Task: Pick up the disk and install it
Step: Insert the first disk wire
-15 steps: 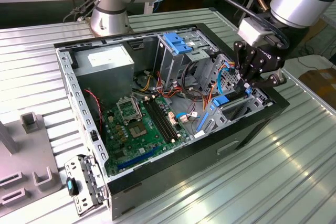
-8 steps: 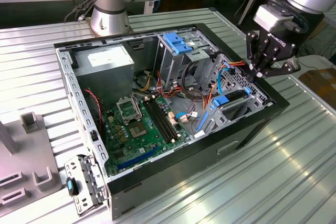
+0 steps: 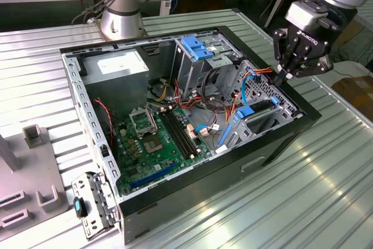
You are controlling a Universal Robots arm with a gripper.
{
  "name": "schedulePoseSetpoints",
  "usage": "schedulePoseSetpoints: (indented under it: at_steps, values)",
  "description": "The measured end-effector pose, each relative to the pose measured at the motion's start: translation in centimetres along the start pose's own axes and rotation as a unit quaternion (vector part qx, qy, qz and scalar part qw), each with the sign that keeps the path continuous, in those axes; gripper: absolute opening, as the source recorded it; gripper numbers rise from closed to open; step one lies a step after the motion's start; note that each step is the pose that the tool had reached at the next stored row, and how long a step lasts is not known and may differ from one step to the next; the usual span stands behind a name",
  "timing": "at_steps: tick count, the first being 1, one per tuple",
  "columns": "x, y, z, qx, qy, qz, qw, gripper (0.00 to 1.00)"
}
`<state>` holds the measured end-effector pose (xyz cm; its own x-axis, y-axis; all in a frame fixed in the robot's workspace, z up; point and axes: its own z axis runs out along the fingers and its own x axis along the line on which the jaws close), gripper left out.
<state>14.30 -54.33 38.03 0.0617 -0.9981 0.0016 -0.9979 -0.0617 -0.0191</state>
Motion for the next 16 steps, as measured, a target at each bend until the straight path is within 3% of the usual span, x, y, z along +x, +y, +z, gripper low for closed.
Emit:
schedulePoseSetpoints:
  at_steps: [1,4,7,9,10,12,16]
  values:
    - [-0.86,-0.39,0.03,0.0000,0.0000,0.000,1.0000,0.11]
    - [-2.17,-0.99,0.06,0.0000,-0.0001,-0.004,1.0000,0.11]
    - [-2.30,-1.00,0.13,0.0001,-0.0008,-0.046,0.9989,0.11]
    - [-2.35,-1.06,0.24,0.0013,-0.0011,-0.081,0.9967,0.11]
    - [-2.35,-1.07,0.27,0.0047,-0.0011,-0.094,0.9955,0.11]
    - [-2.36,-1.13,0.28,0.0069,-0.0011,-0.111,0.9938,0.19]
    - [-2.37,-1.40,0.34,0.0074,-0.0014,-0.129,0.9916,0.27]
